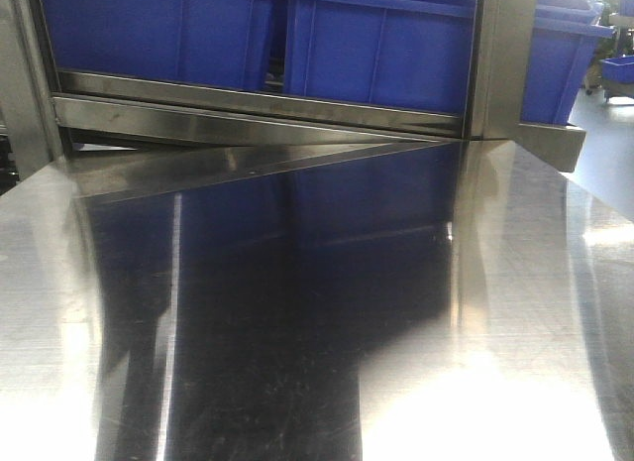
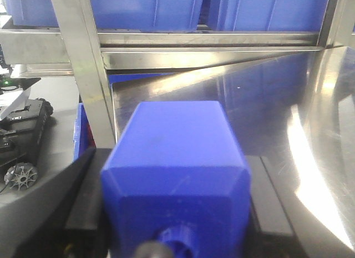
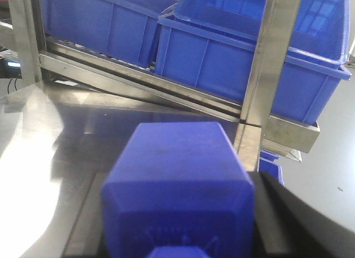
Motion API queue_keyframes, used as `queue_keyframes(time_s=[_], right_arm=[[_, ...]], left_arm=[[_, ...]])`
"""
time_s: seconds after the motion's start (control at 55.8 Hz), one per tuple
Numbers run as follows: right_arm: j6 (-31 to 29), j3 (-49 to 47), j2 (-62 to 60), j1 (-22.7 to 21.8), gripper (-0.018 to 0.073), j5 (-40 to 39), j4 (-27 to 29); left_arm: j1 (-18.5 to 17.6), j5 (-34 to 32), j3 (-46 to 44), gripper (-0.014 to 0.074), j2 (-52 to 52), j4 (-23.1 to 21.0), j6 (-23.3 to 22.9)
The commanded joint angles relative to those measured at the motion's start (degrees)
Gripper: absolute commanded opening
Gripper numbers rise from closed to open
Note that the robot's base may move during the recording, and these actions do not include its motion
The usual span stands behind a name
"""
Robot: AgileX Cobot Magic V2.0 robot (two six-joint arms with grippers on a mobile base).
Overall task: Pick and sort blue part to right shelf
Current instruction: 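Drive the base away from the table holding both parts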
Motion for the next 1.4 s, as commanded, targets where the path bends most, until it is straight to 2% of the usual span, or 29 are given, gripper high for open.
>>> queue_keyframes(time_s=[0.0, 1.38], right_arm=[[-0.08, -1.37, 0.66, -0.29, 0.028, -5.05, 0.9], [-0.08, -1.37, 0.85, -0.29, 0.028, -5.03, 0.9]], left_arm=[[-0.46, -5.01, -1.45, 0.0316, 0.75, 1.04, -0.37], [-0.46, -5.01, -1.45, 0.0316, 0.75, 0.61, -0.37]])
